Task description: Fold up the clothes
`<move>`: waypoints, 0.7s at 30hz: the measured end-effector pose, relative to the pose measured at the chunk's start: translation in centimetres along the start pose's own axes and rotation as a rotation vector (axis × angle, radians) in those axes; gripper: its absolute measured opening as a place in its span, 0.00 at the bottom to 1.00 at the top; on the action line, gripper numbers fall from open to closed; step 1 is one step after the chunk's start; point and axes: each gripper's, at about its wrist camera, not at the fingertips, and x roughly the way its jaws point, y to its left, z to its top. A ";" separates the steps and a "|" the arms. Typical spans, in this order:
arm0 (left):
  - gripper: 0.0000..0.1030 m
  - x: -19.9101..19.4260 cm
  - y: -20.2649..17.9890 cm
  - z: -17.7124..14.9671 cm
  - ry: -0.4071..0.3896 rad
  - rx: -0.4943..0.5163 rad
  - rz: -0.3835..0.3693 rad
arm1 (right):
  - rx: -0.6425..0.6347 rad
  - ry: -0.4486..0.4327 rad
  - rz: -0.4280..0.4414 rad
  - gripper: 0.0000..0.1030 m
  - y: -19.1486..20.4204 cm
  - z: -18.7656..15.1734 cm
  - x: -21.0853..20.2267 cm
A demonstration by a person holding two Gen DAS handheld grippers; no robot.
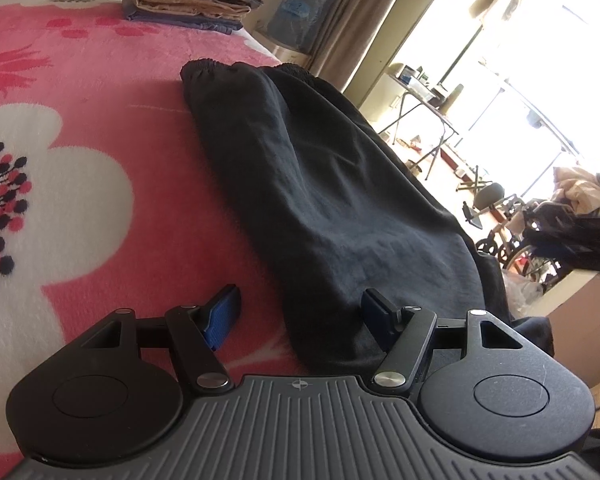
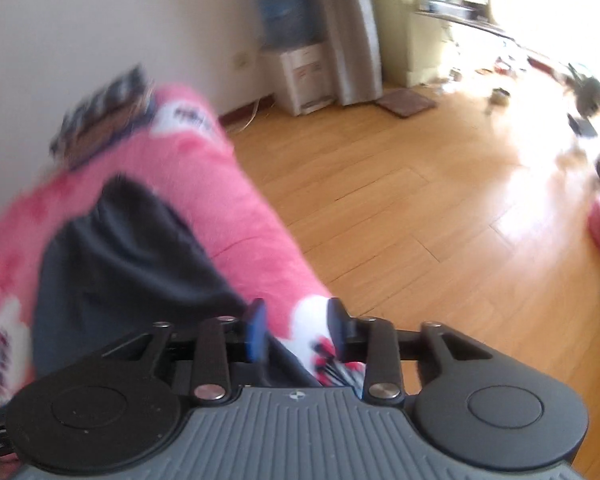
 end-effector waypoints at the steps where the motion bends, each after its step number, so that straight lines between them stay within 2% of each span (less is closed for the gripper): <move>1: 0.65 0.0 -0.1 0.0 0.001 0.004 0.002 | 0.045 -0.003 0.013 0.43 -1.2 -0.2 -1.4; 4: 0.65 -0.2 -0.2 0.0 0.004 0.003 0.010 | 0.179 0.025 0.051 0.46 -4.6 -1.3 -4.6; 9: 0.65 -0.3 -0.6 -0.2 0.009 0.006 0.029 | 0.364 0.123 0.087 0.47 -8.8 -4.7 -5.3; 15: 0.65 -0.5 -0.9 -0.4 0.008 0.028 0.046 | 0.295 0.149 0.124 0.47 -7.8 -6.0 -3.5; 16: 0.65 -0.5 -1.0 -0.5 0.008 0.029 0.047 | 0.283 0.159 0.130 0.44 -7.6 -6.1 -3.3; 18: 0.65 -0.4 -0.9 -0.5 0.009 0.032 0.047 | 0.268 0.184 0.128 0.22 -7.2 -6.5 -3.3; 19: 0.65 -0.4 -0.9 -0.4 0.010 0.030 0.044 | 0.260 0.196 0.126 0.06 -7.0 -6.8 -3.4; 21: 0.65 -0.4 -0.8 -0.4 0.011 0.026 0.038 | 0.237 0.215 0.115 0.05 -6.6 -7.5 -4.4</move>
